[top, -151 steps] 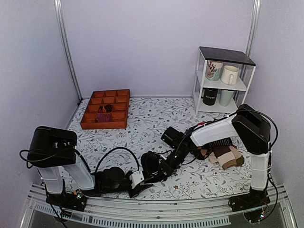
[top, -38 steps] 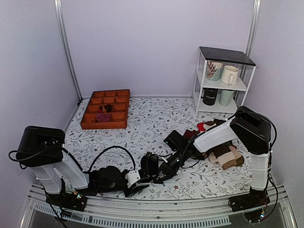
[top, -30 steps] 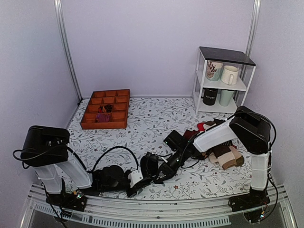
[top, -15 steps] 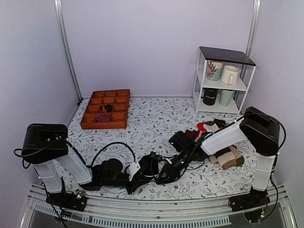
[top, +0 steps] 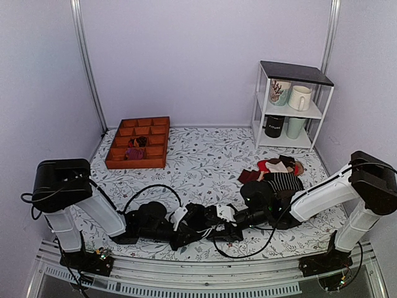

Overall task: Roll the socks
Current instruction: Roll the sock at the center of the board.

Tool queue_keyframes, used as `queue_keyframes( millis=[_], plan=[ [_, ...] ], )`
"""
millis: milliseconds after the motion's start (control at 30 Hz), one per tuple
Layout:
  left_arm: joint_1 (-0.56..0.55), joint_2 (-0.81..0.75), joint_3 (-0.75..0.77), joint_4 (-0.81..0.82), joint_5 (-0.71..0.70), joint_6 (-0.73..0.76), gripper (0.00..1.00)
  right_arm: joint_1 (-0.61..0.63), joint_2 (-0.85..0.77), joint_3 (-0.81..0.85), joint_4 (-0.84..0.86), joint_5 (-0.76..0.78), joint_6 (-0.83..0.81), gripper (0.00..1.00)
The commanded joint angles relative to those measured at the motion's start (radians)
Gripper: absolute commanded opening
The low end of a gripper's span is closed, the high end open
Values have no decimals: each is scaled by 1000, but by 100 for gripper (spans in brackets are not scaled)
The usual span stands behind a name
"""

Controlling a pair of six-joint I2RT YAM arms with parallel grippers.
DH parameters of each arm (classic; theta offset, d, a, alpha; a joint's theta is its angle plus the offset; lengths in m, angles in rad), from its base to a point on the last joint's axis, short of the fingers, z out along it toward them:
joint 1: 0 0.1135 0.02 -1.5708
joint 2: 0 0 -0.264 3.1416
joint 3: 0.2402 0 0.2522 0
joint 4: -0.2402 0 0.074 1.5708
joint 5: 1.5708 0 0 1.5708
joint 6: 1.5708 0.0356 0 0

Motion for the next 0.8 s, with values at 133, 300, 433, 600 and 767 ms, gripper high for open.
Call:
queue_keyframes(
  millis=[133,300,433,600,767],
  plan=[
    [-2,110,-48,-277,64,-43,0,31,74,1,50,66,-70,50],
    [-3,119,-48,-268,68,-45,0,31,131,7,47,76,-63,47],
    [-3,122,-55,-265,67,-45,0,33,151,6,46,106,-41,44],
    [-2,141,-53,-248,73,-45,0,33,151,8,36,116,-10,37],
    [-1,180,-44,-234,86,-45,0,33,114,3,39,144,2,44]
  ],
)
